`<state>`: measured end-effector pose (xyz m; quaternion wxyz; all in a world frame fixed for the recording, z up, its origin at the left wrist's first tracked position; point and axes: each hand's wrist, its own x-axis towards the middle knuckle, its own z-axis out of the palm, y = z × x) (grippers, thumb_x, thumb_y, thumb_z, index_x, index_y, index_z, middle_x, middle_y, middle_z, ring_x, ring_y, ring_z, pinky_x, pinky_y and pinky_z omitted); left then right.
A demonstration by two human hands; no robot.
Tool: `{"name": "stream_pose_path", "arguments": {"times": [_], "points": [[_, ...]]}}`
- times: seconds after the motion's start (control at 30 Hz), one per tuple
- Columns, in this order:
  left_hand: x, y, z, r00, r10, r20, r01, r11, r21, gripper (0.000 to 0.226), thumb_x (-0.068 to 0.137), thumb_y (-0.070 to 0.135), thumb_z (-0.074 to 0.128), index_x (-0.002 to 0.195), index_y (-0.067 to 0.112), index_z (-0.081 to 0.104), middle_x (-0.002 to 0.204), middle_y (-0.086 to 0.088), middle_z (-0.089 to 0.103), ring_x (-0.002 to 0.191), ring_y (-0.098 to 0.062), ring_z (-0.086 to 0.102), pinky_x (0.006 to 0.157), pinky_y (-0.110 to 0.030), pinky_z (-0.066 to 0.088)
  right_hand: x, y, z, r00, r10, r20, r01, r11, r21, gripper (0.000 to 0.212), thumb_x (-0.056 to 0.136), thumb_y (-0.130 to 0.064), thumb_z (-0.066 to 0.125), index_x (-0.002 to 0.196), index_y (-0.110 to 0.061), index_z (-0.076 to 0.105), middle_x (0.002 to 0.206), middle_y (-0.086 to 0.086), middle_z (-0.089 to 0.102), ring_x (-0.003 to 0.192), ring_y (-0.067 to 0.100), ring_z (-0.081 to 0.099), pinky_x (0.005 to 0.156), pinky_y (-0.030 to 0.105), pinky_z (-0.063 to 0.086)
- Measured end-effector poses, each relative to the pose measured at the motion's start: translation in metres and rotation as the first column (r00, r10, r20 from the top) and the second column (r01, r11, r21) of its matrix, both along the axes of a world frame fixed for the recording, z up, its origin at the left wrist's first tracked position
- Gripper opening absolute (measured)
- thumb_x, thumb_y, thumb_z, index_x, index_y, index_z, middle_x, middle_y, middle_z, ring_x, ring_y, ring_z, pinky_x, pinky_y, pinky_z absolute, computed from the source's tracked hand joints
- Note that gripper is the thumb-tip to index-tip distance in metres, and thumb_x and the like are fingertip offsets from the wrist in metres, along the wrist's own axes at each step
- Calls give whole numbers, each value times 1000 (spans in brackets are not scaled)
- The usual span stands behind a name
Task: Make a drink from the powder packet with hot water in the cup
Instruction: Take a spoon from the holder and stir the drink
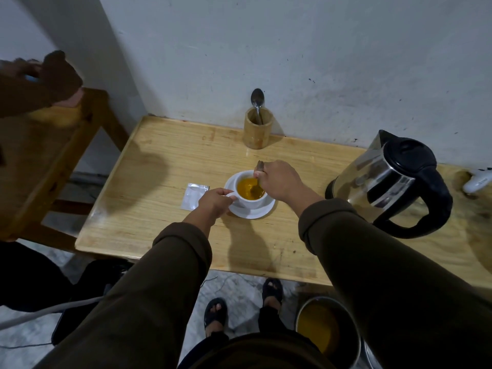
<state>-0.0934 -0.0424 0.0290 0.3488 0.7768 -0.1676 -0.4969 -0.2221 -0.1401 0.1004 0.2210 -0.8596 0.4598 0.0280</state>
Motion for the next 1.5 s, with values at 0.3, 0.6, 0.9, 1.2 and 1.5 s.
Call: {"name": "stream_pose_path", "arguments": {"times": [0.3,0.6,0.9,1.2,1.5], "points": [[0,0,-1,1000,1,6,-1,1000,-7,26,87,25,66,112,18,66,123,-13,65,116,-31,62,102,-45,51,-1,8,-1,997,-1,80,-5,996,85,32,96,-33,43,105,-18,70,109,9,71,103,27,61,89,38,49],[-1,0,0,1000,13,-4,-13,1000,-3,26,87,24,66,112,18,67,121,-12,65,115,-29,63,102,-43,51,-3,0,-1,999,-34,34,33,999,25,32,97,-32,40,105,-11,63,104,11,66,96,27,59,72,31,39],[-2,1,1,999,31,-17,-31,999,-13,26,88,21,65,113,14,66,121,-15,66,114,-31,64,100,-45,52,0,7,-1,997,-24,71,17,995,96,33,97,-32,40,105,-19,69,109,6,72,104,25,61,90,37,49],[-2,1,4,1000,15,4,-15,1000,-2,30,89,24,64,117,15,66,123,-14,65,112,-28,64,100,-43,53,-2,2,0,1000,-16,-5,16,1000,-5,30,98,-31,38,108,-15,62,95,5,60,92,24,56,69,31,36],[-2,0,5,1000,13,0,-13,1000,-4,29,90,22,64,117,13,65,120,-15,66,97,-25,61,98,-43,54,1,8,2,996,6,89,-16,993,115,33,96,-31,43,95,-11,70,104,10,71,99,27,61,87,38,48]]}}
